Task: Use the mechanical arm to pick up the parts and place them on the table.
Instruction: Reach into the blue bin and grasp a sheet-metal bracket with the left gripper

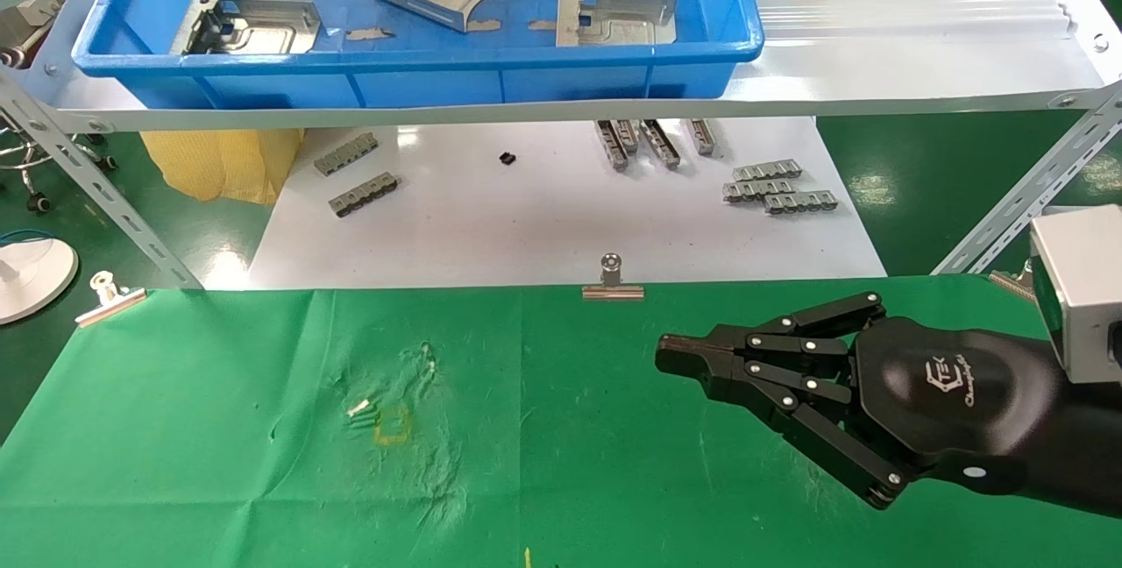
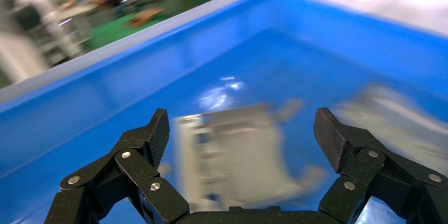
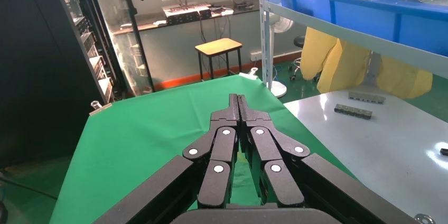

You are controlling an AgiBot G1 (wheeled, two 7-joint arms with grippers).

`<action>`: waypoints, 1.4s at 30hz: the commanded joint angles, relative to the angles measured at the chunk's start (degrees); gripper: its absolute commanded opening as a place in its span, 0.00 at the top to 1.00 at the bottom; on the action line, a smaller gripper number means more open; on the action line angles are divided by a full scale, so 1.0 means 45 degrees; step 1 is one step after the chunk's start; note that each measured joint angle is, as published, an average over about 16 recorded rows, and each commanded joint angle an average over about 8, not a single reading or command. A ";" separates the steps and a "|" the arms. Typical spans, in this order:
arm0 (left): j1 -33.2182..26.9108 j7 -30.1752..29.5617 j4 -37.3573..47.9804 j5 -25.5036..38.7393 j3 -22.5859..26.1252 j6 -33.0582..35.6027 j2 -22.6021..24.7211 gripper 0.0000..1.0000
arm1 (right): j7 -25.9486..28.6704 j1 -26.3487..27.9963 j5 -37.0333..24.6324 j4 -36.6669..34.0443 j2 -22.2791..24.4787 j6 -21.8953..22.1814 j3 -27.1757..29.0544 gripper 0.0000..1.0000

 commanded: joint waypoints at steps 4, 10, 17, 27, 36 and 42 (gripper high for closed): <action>-0.0874 0.0332 0.2289 0.0723 0.0316 -0.1932 0.1386 0.49 | 0.0000 0.0000 0.0000 0.0000 0.0000 0.0000 0.0000 0.00; -0.1150 0.0283 0.3400 0.1046 0.0533 -0.2629 0.2024 1.00 | 0.0000 0.0000 0.0000 0.0000 0.0000 0.0000 0.0000 0.00; -0.1238 0.0199 0.3719 0.1228 0.0666 -0.2879 0.2209 1.00 | 0.0000 0.0000 0.0000 0.0000 0.0000 0.0000 0.0000 0.00; -0.1246 0.0100 0.3699 0.1400 0.0802 -0.3033 0.2248 1.00 | 0.0000 0.0000 0.0000 0.0000 0.0000 0.0000 0.0000 0.00; -0.1190 0.0061 0.3663 0.1463 0.0864 -0.3239 0.2247 1.00 | 0.0000 0.0000 0.0000 0.0000 0.0000 0.0000 0.0000 0.00; -0.1163 0.0055 0.3647 0.1498 0.0901 -0.3302 0.2240 1.00 | 0.0000 0.0000 0.0000 0.0000 0.0000 0.0000 0.0000 0.00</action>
